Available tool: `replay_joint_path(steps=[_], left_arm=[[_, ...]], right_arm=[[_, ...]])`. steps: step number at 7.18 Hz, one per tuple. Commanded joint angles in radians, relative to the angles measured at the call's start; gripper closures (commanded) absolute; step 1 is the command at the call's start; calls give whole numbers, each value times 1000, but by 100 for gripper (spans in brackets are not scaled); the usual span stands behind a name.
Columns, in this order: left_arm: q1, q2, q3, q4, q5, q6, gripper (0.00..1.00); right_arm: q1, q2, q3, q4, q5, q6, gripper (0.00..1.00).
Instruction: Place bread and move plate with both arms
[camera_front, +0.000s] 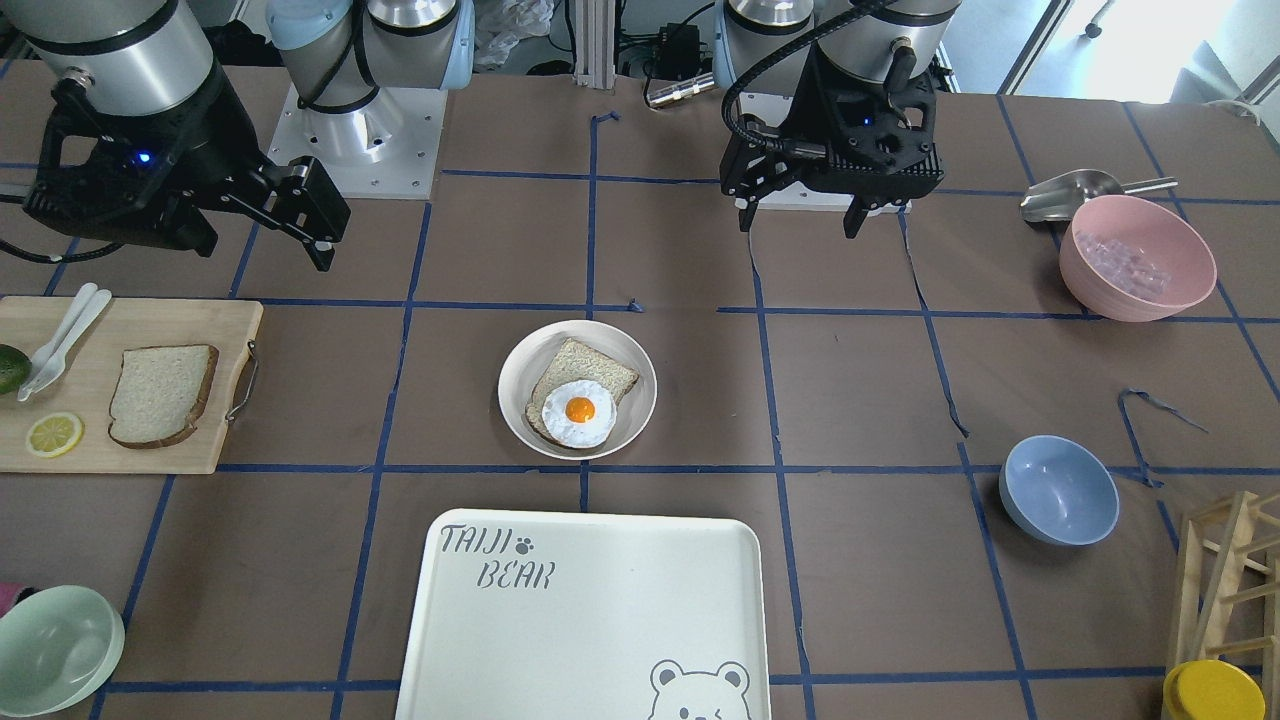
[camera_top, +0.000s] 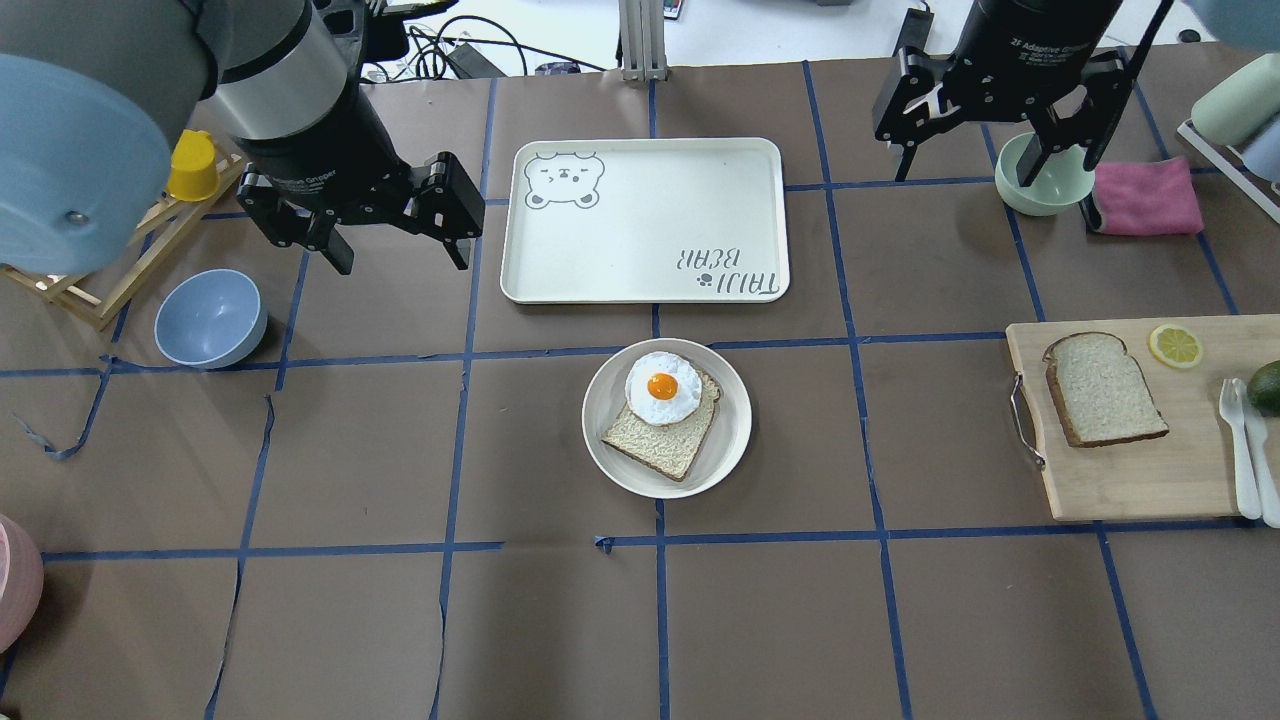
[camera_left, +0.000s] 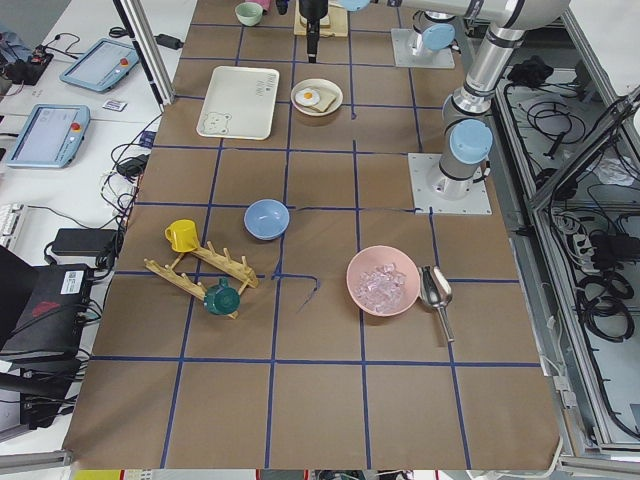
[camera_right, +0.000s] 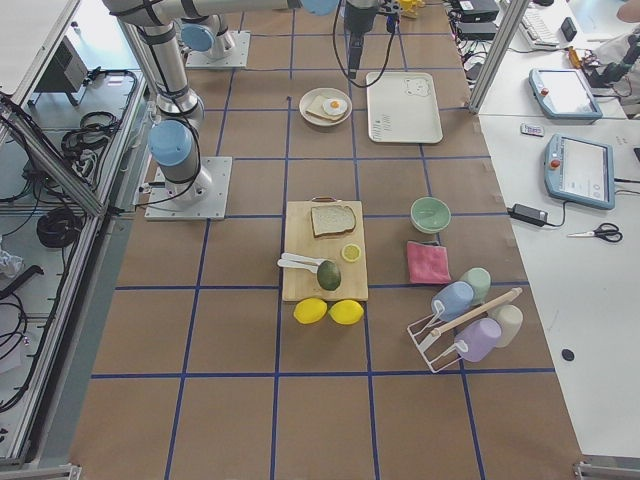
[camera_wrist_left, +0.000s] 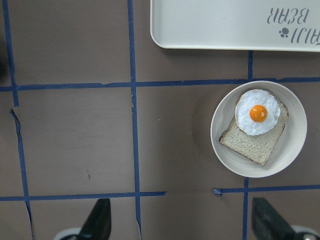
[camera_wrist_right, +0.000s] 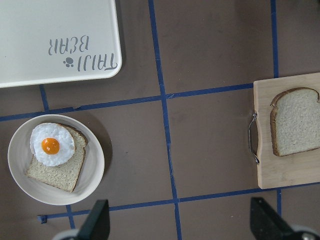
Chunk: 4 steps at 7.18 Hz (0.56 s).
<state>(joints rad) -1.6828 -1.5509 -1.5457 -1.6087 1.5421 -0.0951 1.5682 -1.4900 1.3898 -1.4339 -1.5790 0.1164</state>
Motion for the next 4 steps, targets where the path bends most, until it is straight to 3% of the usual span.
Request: replay_joint_path(steps=[1,4], left_arm=[[0,0,1,1,0,0,0],[0,0,1,1,0,0,0]], right_arm=[[3,-4,0,3,2,3,0],[3,-21,26,0,4,11,0]])
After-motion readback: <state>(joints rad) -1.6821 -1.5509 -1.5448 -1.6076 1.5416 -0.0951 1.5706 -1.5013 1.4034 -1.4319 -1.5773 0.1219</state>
